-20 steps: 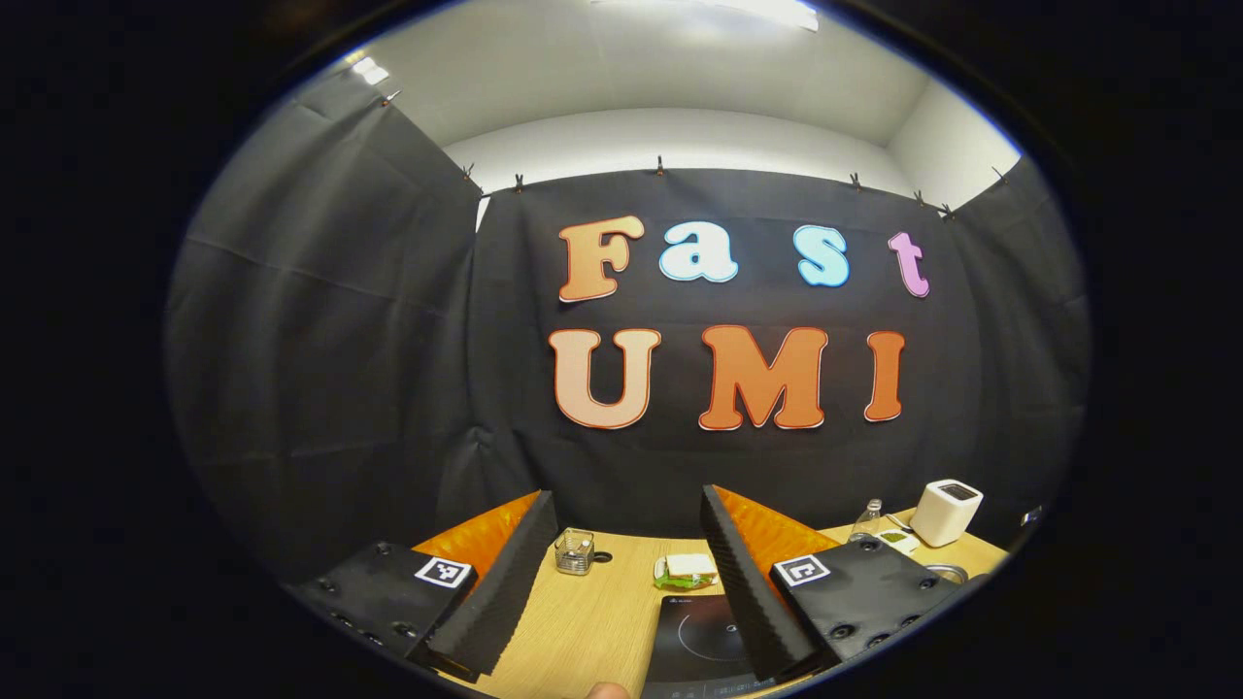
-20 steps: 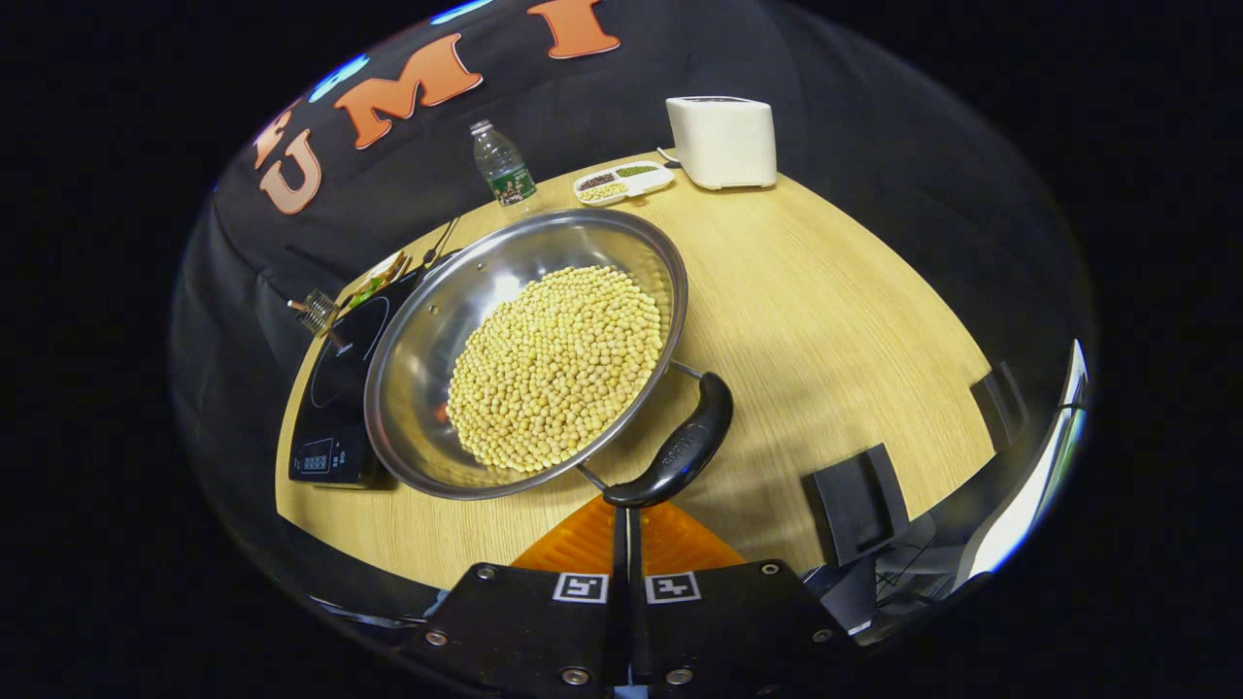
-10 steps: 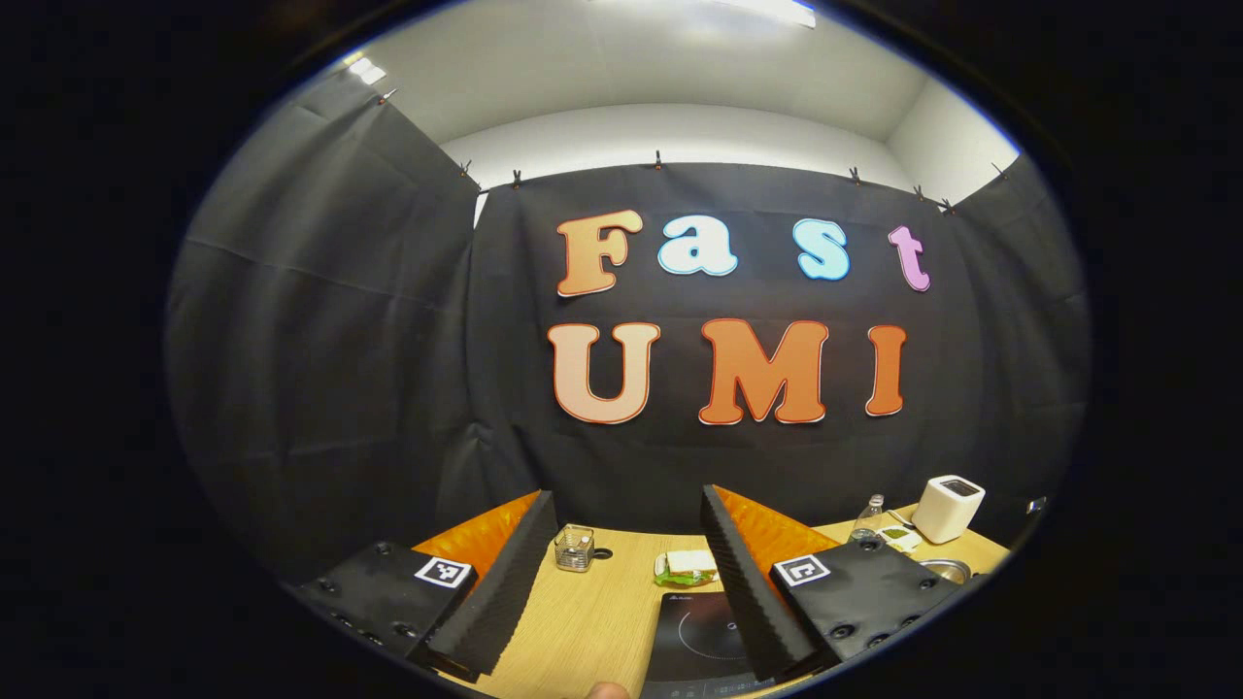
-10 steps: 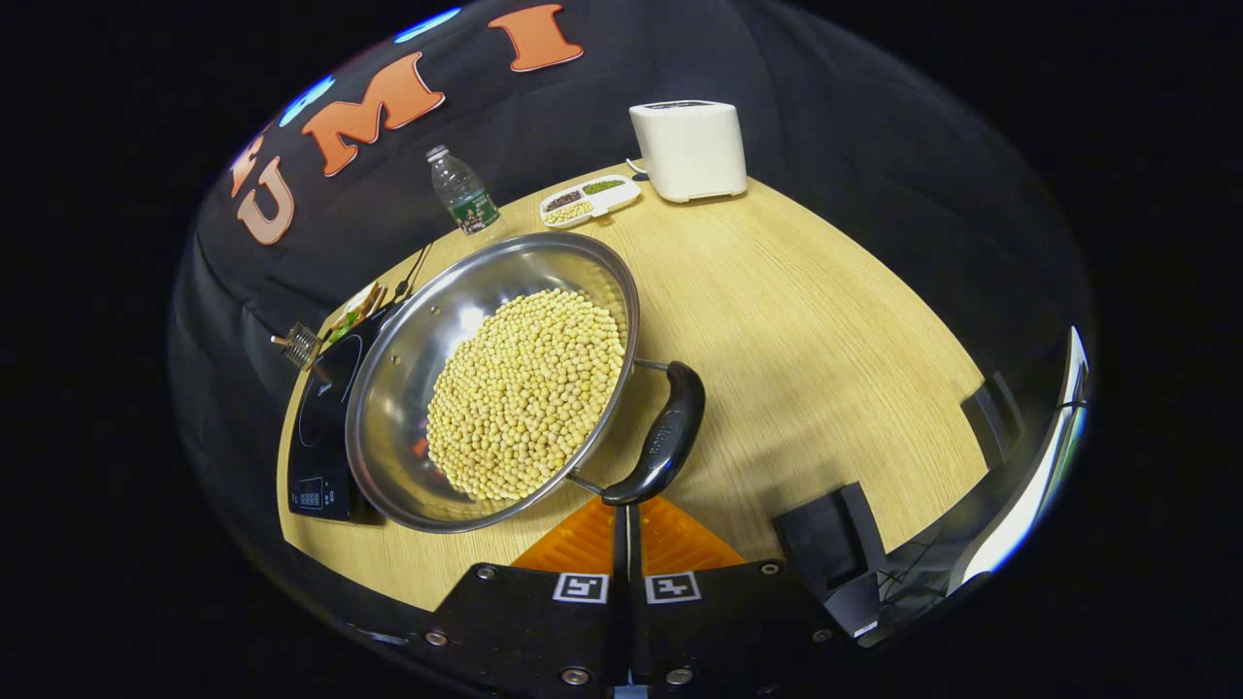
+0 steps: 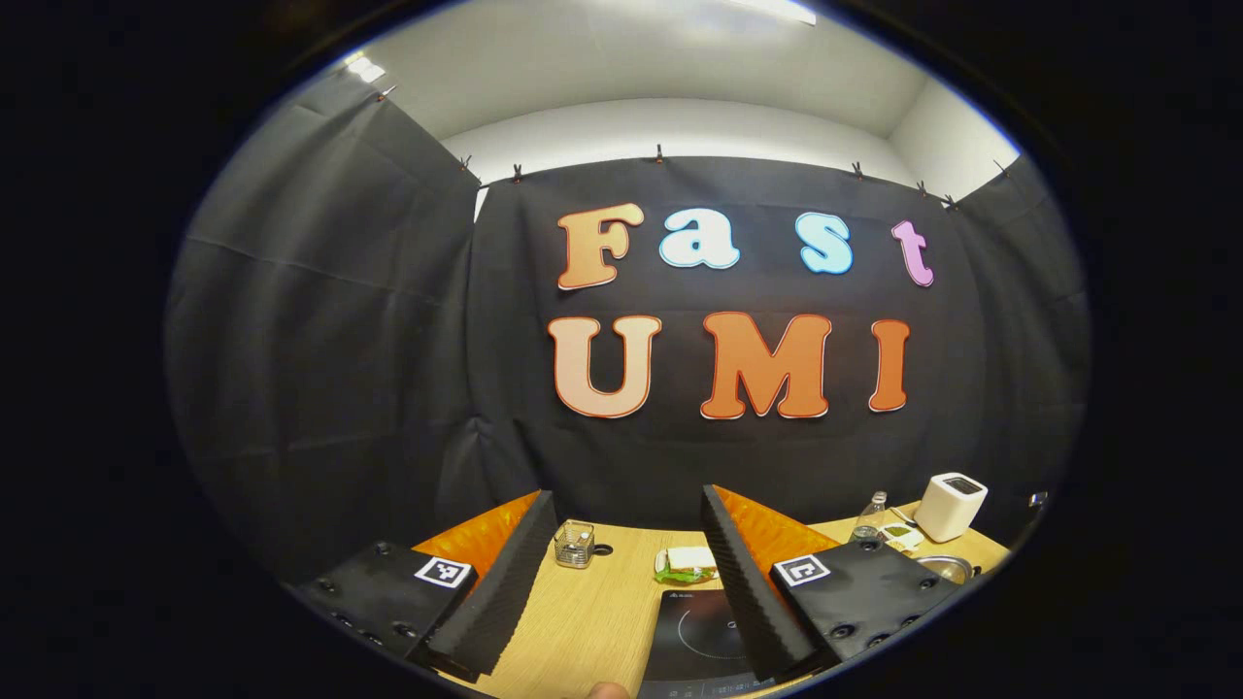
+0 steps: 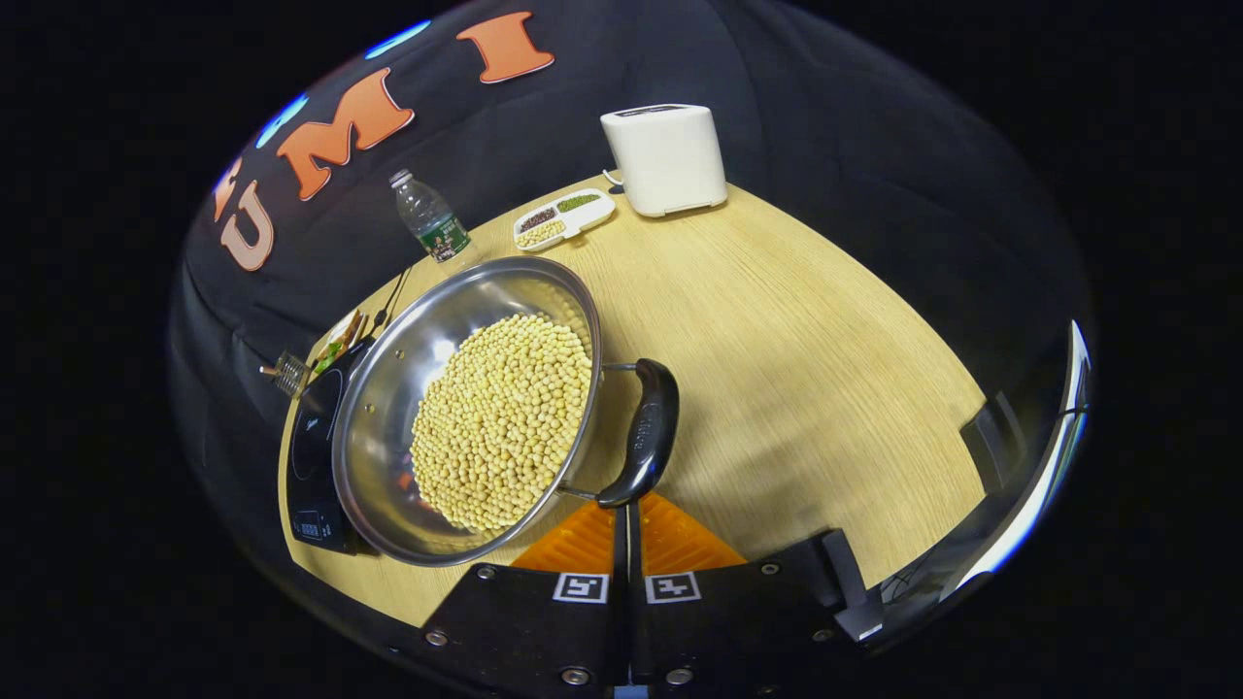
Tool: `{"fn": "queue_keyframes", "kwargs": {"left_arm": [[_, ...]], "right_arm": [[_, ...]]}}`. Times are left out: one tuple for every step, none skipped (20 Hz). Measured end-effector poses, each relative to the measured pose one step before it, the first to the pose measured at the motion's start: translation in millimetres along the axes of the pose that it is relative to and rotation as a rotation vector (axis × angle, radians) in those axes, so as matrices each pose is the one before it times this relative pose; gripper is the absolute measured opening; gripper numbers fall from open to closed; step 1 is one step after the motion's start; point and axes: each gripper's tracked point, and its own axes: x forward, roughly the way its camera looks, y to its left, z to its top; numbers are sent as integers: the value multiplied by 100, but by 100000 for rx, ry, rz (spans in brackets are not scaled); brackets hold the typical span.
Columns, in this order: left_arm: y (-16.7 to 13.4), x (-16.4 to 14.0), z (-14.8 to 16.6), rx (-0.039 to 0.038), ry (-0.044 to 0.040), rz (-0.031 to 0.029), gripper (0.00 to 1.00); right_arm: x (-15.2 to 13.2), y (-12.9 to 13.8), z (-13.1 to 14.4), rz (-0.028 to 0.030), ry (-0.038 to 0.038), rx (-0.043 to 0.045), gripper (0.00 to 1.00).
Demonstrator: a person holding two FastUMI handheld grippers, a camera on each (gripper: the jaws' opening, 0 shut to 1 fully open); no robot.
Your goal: First push the handle of the pot to place it horizontally, then grasp the pot with both hands and set it on the induction cooktop.
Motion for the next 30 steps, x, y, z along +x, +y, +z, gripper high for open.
{"fn": "queue_keyframes", "kwargs": {"left_arm": [[-119,125,53,55,97,-43,98],[-113,40,-4,46,49,-67,98],[-157,72,-55,65,53,-28,98],[19,-19,-177,-139,-113,239,98],[-130,184,70,-414,-302,-36,98],[-154,158,104,-354,-137,-121,98],[-123,44,-68,-204,47,31,98],[-74,59,-136,-86,156,-12,98],[-156,82,-157,40,396,9,99],[-191,125,-180,97,437,-39,98],[-219,197,-206,43,394,-104,98],[-220,182,-254,16,474,-263,98],[-225,221,-117,10,579,-310,98],[-341,138,-317,180,687,-246,99],[-153,120,-249,193,439,-74,99],[-219,250,-291,170,394,371,99],[-276,113,-378,279,639,13,98],[-294,138,-488,261,467,-76,98],[-383,163,-401,361,581,-310,98],[-507,200,-570,212,599,-471,98],[-449,212,-695,45,1119,-789,98],[-455,398,-722,-491,1313,-891,99],[-462,367,-703,-1207,1188,-975,99],[-462,391,-749,-1587,1359,-1007,99],[-468,440,-827,-1190,1615,-1135,99],[-498,390,-935,-593,1531,-947,99],[-315,482,-652,-200,1328,-427,97],[-351,357,-723,-85,953,-267,97],[-344,428,-666,61,814,-345,99],[-508,270,-673,152,599,-337,99]], "right_arm": [[160,-129,236,-14,-163,397,0],[88,-100,320,-87,-173,368,0],[282,26,331,-25,-85,220,0],[190,-31,248,-115,-203,224,0],[195,-43,255,19,-115,118,0],[143,3,276,30,-191,351,0],[125,-156,302,148,-178,204,0],[231,-16,205,99,-218,93,0],[283,-13,201,101,-40,-148,0],[231,-46,169,8,6,-209,0],[110,14,203,-10,-50,-128,0],[238,-60,300,-96,-196,-10,0],[134,65,316,-143,-242,-105,0],[328,1,344,-330,-364,-409,0],[147,-227,244,-372,-335,-545,0],[185,-20,220,-258,-189,-381,0],[235,17,320,-185,-222,-124,0],[192,32,263,-80,-236,-47,0],[173,-32,255,66,-283,-20,0],[203,-24,282,123,-139,293,0],[226,61,240,213,35,529,0],[124,-32,218,233,-68,434,0],[187,30,138,193,-18,235,0],[192,-10,127,-2,-37,-63,0],[197,27,202,-103,-42,-185,0],[127,-67,141,-51,-65,-259,0],[167,-73,232,-347,-323,-310,0],[226,-181,279,-1139,-807,-1272,0],[238,-267,307,-1397,-750,-1833,0],[91,-92,252,-134,-39,-851,0]]}}
